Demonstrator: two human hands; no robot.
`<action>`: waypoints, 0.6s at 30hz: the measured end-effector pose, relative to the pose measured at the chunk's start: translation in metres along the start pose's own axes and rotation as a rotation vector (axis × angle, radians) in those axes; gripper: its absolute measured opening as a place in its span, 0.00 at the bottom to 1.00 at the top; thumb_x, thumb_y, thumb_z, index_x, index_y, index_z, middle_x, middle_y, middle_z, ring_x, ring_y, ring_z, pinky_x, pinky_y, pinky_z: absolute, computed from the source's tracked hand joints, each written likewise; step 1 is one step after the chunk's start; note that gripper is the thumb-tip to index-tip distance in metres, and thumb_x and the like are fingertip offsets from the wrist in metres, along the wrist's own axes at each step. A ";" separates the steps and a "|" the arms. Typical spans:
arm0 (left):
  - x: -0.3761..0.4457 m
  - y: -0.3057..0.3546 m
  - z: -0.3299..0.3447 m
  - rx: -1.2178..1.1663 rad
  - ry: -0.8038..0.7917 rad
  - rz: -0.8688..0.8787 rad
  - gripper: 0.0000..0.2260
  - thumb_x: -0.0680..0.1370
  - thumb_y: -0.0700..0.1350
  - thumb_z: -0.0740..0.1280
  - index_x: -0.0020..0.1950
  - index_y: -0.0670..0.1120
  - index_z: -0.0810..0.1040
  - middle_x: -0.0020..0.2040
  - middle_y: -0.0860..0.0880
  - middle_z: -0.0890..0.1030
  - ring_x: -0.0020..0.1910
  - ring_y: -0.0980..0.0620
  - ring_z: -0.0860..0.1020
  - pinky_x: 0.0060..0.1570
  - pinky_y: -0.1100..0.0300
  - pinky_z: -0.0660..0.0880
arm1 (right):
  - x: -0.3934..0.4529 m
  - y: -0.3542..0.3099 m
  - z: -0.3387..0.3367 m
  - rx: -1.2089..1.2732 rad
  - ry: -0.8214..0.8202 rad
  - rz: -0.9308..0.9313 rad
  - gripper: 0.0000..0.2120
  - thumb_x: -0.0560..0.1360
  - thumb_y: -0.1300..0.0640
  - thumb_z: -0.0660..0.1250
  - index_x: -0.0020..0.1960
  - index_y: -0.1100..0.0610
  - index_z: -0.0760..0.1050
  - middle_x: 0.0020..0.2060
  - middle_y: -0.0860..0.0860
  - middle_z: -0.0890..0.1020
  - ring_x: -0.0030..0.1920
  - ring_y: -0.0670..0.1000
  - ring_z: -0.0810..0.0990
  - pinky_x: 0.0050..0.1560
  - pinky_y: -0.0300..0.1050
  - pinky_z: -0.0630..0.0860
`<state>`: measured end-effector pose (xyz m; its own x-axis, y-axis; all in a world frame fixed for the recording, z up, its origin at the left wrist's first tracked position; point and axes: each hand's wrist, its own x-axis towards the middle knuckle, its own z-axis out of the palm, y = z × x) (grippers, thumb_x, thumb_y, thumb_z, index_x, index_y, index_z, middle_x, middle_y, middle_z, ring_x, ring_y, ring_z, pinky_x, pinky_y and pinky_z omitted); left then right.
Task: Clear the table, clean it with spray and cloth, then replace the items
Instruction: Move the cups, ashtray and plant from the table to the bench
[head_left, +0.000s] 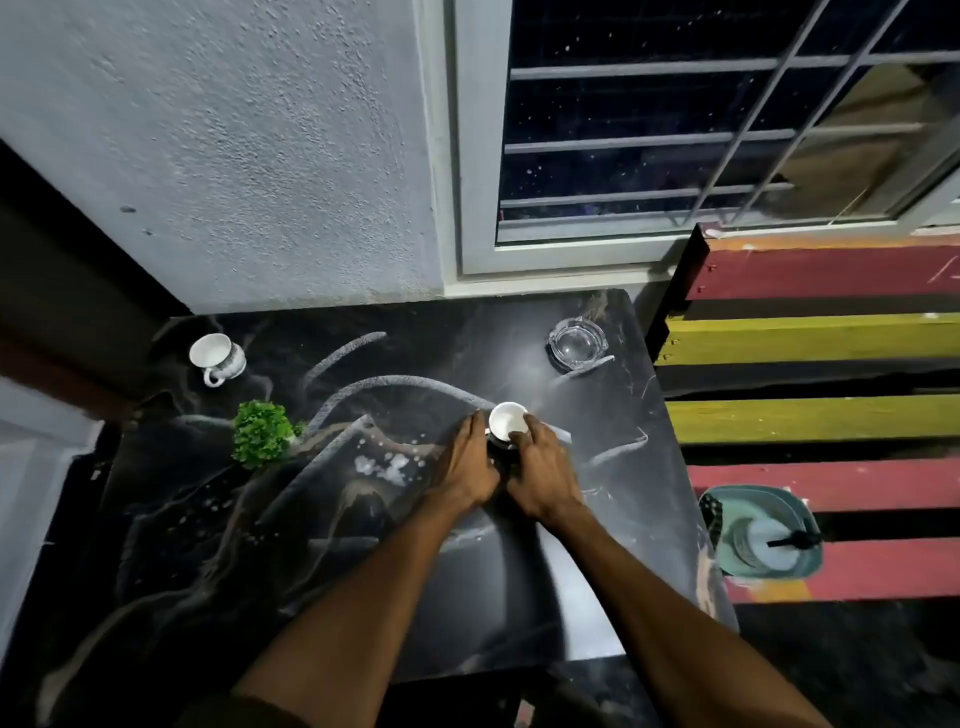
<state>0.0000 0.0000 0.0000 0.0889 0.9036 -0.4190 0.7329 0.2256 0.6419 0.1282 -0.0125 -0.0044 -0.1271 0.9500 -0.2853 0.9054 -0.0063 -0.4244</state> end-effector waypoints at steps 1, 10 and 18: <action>0.008 0.000 0.003 -0.002 0.021 0.003 0.33 0.72 0.36 0.65 0.78 0.46 0.62 0.75 0.41 0.67 0.76 0.41 0.65 0.75 0.50 0.64 | 0.003 0.004 -0.003 0.020 0.009 -0.019 0.28 0.71 0.47 0.63 0.69 0.57 0.74 0.73 0.59 0.69 0.71 0.61 0.69 0.71 0.52 0.68; 0.042 0.028 0.023 0.198 0.069 -0.088 0.40 0.70 0.50 0.73 0.79 0.53 0.59 0.77 0.49 0.65 0.76 0.45 0.65 0.74 0.44 0.64 | 0.062 0.062 -0.047 0.185 0.194 0.077 0.25 0.66 0.54 0.59 0.60 0.58 0.79 0.59 0.58 0.77 0.59 0.61 0.75 0.61 0.53 0.74; 0.062 0.035 0.031 0.201 0.077 -0.151 0.30 0.66 0.42 0.75 0.67 0.49 0.70 0.68 0.49 0.70 0.68 0.46 0.71 0.59 0.53 0.72 | 0.156 0.130 -0.096 0.036 0.113 0.248 0.45 0.65 0.46 0.79 0.75 0.56 0.62 0.70 0.63 0.68 0.71 0.64 0.66 0.71 0.55 0.64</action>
<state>0.0525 0.0524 -0.0234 -0.0777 0.8919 -0.4456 0.8538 0.2903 0.4322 0.2650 0.1646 -0.0219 0.1450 0.9468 -0.2873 0.8880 -0.2525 -0.3842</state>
